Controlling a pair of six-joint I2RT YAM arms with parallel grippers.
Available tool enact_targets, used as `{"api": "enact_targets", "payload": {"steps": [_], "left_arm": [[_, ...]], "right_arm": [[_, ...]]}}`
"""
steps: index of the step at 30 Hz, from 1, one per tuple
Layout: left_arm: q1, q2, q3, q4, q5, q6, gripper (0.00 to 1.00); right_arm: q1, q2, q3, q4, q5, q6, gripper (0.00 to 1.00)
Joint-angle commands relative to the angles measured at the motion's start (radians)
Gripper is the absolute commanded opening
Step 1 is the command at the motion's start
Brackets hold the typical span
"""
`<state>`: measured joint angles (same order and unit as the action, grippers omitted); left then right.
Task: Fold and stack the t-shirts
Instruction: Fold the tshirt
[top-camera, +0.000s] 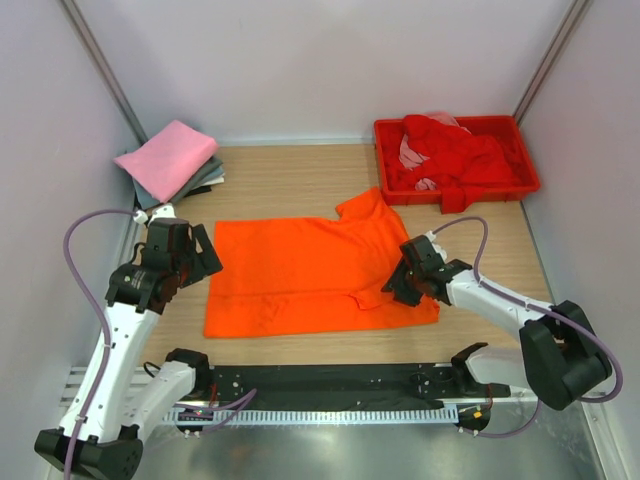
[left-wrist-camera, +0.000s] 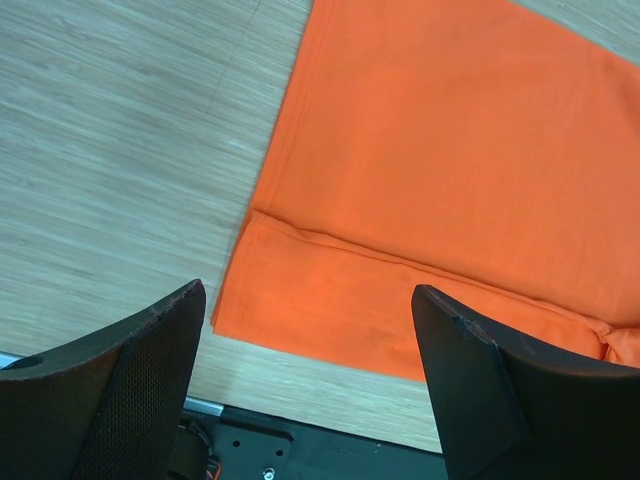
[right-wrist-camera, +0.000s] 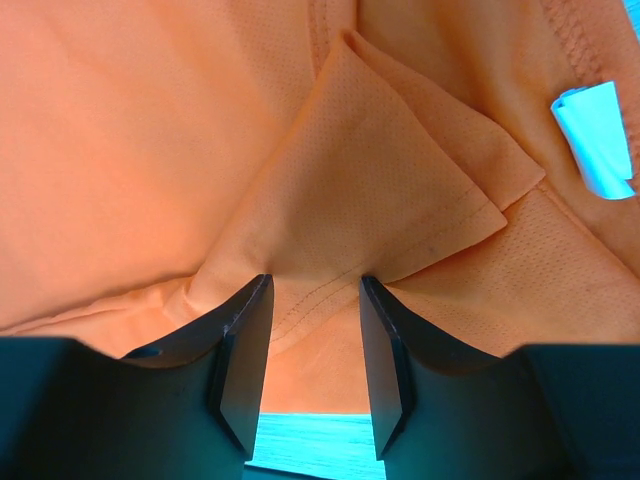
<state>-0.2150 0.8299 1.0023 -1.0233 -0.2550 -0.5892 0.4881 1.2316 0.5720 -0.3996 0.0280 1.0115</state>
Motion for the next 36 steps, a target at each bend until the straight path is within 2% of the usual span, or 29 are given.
{"api": "enact_targets", "payload": {"steps": [1,5,10,19,28,36], "left_arm": [[0.000,-0.017,0.004,0.040,-0.023,0.017,0.85],[-0.001,-0.023,0.001,0.042,-0.032,0.012,0.85],[0.000,-0.029,-0.001,0.045,-0.038,0.008,0.85],[-0.001,-0.032,-0.002,0.043,-0.043,0.006,0.84],[0.000,-0.032,-0.002,0.040,-0.047,0.003,0.84],[0.000,-0.037,-0.002,0.042,-0.049,0.003,0.84]], "right_arm": [[0.012,0.016,-0.014,0.047,0.013,0.027,0.47],[0.072,-0.030,-0.020,0.018,0.036,0.058,0.52],[0.087,-0.069,-0.046,-0.002,0.065,0.075,0.55],[0.087,0.025,0.022,0.001,0.145,0.019,0.55],[0.086,0.086,0.094,0.010,0.159,-0.007,0.54],[0.086,0.132,0.147,0.021,0.155,-0.019,0.46]]}}
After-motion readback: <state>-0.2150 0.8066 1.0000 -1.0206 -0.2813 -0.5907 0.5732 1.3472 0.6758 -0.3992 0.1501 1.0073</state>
